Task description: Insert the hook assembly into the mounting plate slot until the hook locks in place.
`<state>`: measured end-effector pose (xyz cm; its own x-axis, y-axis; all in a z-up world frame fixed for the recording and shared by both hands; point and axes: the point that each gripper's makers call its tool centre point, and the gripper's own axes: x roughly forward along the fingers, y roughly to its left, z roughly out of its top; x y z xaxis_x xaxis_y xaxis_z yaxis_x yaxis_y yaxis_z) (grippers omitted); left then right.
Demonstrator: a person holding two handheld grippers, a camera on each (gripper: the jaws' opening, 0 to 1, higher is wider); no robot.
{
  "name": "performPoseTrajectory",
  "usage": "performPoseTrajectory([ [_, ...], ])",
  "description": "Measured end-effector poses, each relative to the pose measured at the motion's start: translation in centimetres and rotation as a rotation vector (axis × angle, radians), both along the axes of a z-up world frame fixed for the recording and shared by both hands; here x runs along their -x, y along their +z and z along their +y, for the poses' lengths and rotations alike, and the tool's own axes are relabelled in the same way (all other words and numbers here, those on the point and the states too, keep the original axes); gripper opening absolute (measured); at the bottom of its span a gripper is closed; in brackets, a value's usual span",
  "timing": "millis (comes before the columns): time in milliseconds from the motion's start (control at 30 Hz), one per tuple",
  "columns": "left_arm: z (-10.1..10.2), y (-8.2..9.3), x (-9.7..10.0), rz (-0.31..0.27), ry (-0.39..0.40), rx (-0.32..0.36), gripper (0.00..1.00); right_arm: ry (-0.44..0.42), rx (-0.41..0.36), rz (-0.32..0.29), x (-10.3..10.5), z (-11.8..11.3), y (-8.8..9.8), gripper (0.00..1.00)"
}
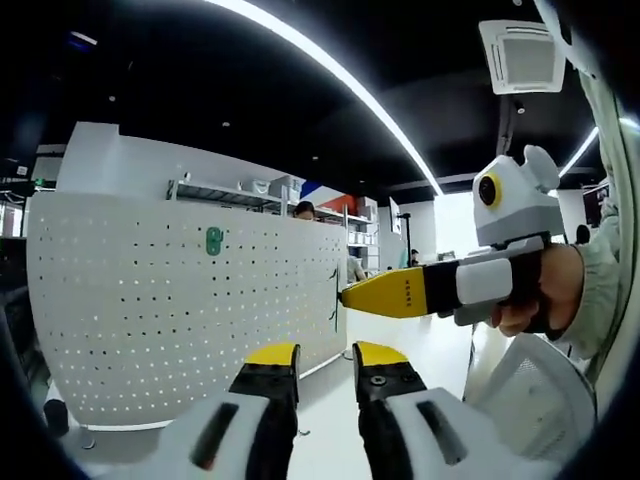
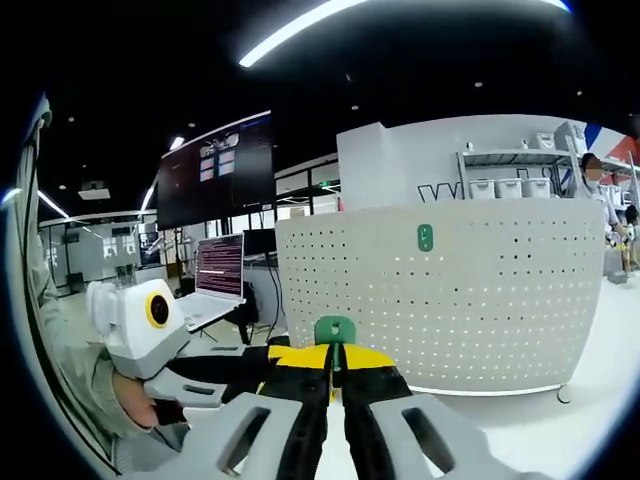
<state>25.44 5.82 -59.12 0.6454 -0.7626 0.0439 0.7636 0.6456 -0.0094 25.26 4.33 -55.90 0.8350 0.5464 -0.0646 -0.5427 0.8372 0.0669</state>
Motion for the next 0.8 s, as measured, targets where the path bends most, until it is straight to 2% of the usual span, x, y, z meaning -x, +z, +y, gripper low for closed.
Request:
performPoseTrajectory([
  [367, 1.5, -1.5, -0.5, 0.048, 0.062, -0.043, 0.51, -0.022, 0.001, 0.005, -0.5, -0.6, -0.2, 0.01],
  [800, 3.7, -2.9, -0.4, 0.088, 0.13, -0.071, 0.61, -0.058, -0.001, 0.01, -1.4, -1.4, -0.5, 0.01],
])
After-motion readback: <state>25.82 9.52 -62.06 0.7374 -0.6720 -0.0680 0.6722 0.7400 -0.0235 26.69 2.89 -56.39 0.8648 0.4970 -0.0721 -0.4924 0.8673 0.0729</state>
